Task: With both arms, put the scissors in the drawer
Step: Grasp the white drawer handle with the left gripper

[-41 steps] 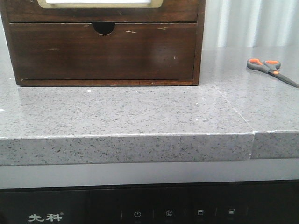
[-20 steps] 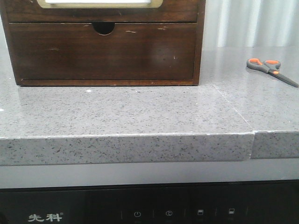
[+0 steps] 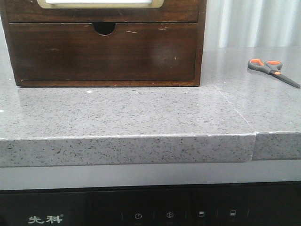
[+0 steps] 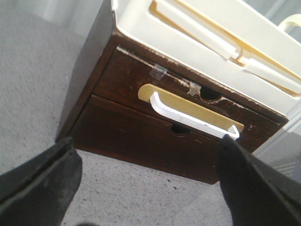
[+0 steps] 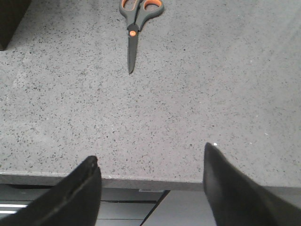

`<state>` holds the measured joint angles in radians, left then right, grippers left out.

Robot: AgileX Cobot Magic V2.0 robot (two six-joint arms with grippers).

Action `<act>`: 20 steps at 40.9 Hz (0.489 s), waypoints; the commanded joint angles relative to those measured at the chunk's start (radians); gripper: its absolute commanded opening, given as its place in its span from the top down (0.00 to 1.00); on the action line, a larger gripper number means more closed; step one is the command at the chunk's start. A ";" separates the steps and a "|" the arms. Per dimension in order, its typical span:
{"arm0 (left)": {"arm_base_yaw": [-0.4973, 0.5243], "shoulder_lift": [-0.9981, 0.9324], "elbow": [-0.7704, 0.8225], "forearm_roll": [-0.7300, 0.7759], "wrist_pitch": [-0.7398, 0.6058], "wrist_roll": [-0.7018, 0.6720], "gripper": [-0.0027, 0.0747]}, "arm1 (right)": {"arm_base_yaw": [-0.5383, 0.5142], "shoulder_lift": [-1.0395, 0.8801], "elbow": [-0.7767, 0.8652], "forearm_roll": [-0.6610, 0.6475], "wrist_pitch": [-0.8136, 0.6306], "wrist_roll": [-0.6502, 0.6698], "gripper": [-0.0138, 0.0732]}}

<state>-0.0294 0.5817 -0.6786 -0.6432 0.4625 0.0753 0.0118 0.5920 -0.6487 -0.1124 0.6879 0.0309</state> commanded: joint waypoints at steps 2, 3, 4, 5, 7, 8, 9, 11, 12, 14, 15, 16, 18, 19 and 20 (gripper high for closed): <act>-0.002 0.096 -0.025 -0.126 -0.076 -0.002 0.22 | 0.001 0.008 -0.025 -0.015 -0.063 -0.010 0.28; -0.002 0.119 -0.025 -0.152 -0.076 -0.002 0.22 | 0.001 0.008 -0.025 -0.015 -0.063 -0.010 0.28; -0.002 0.135 -0.025 -0.173 -0.074 -0.002 0.22 | 0.001 0.008 -0.025 -0.015 -0.063 -0.010 0.28; -0.002 0.158 -0.029 -0.201 -0.070 0.001 0.22 | 0.001 0.008 -0.025 -0.015 -0.063 -0.010 0.28; -0.002 0.199 -0.036 -0.248 -0.064 0.020 0.22 | 0.001 0.008 -0.025 -0.015 -0.063 -0.010 0.28; -0.002 0.221 -0.038 -0.287 -0.060 0.042 0.22 | 0.001 0.008 -0.025 -0.015 -0.063 -0.010 0.28; -0.002 0.236 -0.041 -0.321 -0.058 0.081 0.22 | 0.001 0.008 -0.025 -0.015 -0.063 -0.010 0.28; -0.002 0.271 -0.049 -0.412 -0.046 0.148 0.22 | 0.001 0.008 -0.025 -0.015 -0.063 -0.010 0.28; -0.002 0.294 -0.053 -0.464 -0.035 0.191 0.22 | 0.001 0.008 -0.025 -0.015 -0.063 -0.010 0.28; -0.002 0.332 -0.063 -0.555 -0.015 0.273 0.22 | 0.001 0.008 -0.025 -0.015 -0.063 -0.010 0.28; -0.002 0.354 -0.069 -0.603 -0.005 0.306 0.22 | 0.001 0.008 -0.025 -0.015 -0.063 -0.010 0.28; -0.002 0.370 -0.074 -0.637 0.003 0.343 0.22 | 0.001 0.008 -0.025 -0.015 -0.063 -0.010 0.28; -0.002 0.406 -0.085 -0.712 0.027 0.402 0.22 | 0.001 0.008 -0.025 -0.015 -0.063 -0.010 0.28; -0.002 0.426 -0.088 -0.751 0.042 0.434 0.22 | 0.001 0.008 -0.025 -0.015 -0.063 -0.010 0.28; -0.002 0.441 -0.094 -0.778 0.054 0.456 0.22 | 0.001 0.008 -0.025 -0.015 -0.063 -0.010 0.28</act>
<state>-0.0294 0.9849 -0.7227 -1.2513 0.4903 0.4237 0.0118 0.5920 -0.6487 -0.1124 0.6879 0.0309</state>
